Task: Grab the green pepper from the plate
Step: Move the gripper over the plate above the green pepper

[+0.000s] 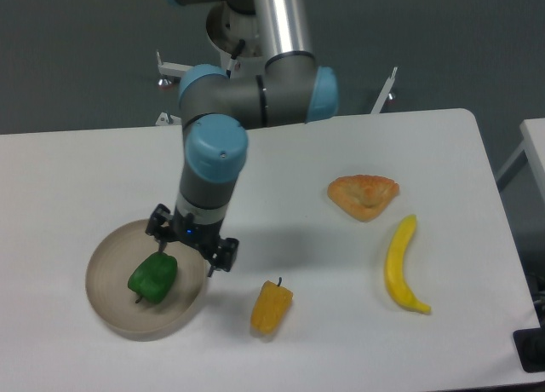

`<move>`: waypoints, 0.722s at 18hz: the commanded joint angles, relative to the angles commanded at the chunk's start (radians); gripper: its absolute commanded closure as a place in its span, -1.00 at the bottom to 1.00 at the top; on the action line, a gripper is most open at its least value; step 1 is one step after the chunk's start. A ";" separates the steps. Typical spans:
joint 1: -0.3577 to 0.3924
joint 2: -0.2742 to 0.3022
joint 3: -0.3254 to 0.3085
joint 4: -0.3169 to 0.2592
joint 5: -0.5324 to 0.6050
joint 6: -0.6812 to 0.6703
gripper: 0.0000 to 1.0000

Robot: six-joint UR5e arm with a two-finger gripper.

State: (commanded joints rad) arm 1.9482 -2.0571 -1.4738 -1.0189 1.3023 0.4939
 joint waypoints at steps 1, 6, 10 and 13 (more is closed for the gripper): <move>-0.006 -0.005 -0.009 0.014 0.003 0.000 -1.00; -0.018 -0.023 -0.010 0.058 0.005 0.009 -1.00; -0.031 -0.040 -0.003 0.068 0.005 0.072 -1.00; -0.038 -0.055 -0.003 0.068 0.005 0.094 -1.00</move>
State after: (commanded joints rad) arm 1.9098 -2.1123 -1.4772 -0.9511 1.3070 0.5875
